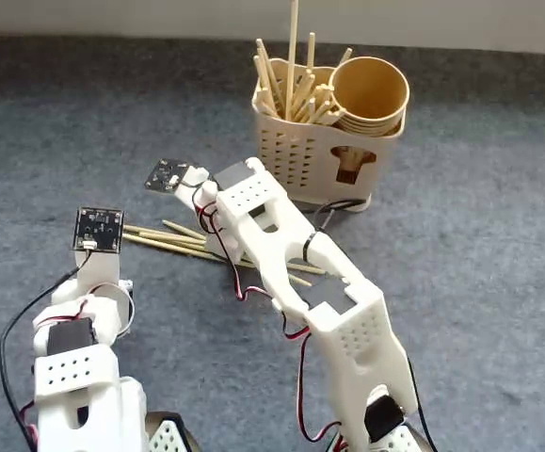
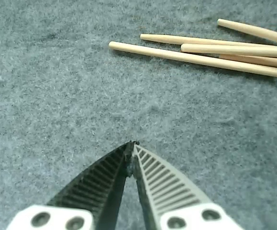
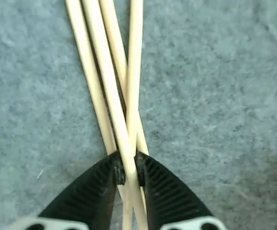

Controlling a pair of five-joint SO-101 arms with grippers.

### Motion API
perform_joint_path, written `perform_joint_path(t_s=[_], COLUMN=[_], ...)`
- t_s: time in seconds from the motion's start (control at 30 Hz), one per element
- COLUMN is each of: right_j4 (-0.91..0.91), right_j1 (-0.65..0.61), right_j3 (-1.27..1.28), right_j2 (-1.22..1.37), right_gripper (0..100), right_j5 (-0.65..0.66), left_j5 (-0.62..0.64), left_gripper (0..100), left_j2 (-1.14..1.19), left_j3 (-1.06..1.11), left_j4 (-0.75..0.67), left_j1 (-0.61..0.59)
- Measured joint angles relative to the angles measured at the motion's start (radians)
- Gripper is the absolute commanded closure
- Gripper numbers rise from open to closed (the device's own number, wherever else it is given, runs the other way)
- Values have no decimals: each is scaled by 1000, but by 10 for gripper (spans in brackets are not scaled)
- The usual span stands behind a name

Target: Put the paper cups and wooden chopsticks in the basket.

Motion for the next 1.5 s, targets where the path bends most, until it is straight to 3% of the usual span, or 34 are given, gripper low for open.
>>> perform_joint_path(t_s=[0.57,0.8,1.3,1.43,1.5], right_j4=[48,48,-17,-63,-69], right_j1=[46,46,28,28,28], right_j3=[133,160,160,161,161], right_j2=[-216,-221,-152,-143,-124], right_gripper=[989,894,896,992,990], right_j5=[0,0,0,0,0], left_j5=[0,0,0,0,0], left_gripper=[993,993,993,993,993], left_j2=[0,0,0,0,0], left_j3=[29,29,29,29,29], left_j4=[-68,-68,-68,-68,-68], left_j1=[0,0,0,0,0])
